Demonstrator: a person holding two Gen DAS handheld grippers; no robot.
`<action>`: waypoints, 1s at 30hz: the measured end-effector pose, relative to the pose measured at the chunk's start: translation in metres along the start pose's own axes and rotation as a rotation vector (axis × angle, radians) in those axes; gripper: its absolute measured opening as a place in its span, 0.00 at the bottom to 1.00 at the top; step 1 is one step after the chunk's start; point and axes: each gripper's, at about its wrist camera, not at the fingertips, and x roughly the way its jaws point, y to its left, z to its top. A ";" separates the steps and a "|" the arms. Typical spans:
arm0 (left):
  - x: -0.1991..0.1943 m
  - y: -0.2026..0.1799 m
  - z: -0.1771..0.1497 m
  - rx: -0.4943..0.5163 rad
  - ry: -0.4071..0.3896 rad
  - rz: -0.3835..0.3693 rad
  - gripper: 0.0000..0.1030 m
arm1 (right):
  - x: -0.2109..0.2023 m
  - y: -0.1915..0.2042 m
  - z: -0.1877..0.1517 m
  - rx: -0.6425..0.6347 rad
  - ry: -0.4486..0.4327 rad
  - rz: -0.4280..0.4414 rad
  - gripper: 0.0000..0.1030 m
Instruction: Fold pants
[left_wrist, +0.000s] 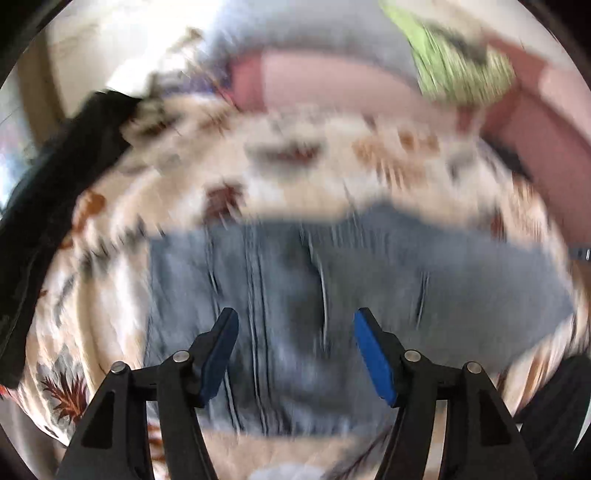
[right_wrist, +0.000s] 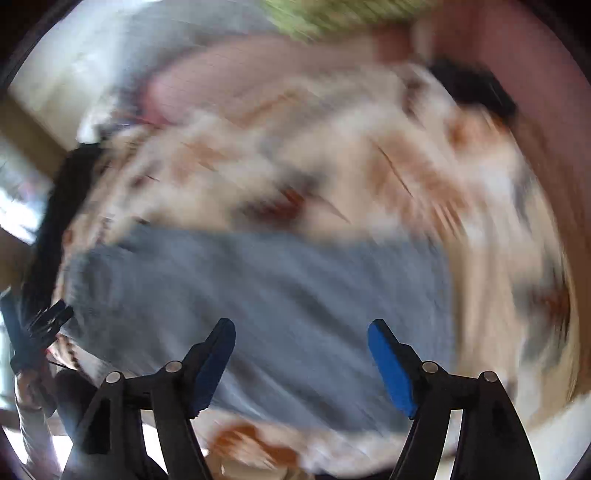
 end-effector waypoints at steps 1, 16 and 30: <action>0.000 0.003 0.005 -0.040 -0.034 0.001 0.69 | 0.006 0.023 0.012 -0.047 -0.010 0.033 0.75; 0.061 0.018 -0.037 -0.083 0.032 0.122 0.74 | 0.205 0.233 0.065 -0.582 0.163 -0.058 0.03; 0.062 0.014 -0.038 -0.057 0.016 0.144 0.74 | 0.151 0.198 0.066 -0.284 -0.022 -0.017 0.12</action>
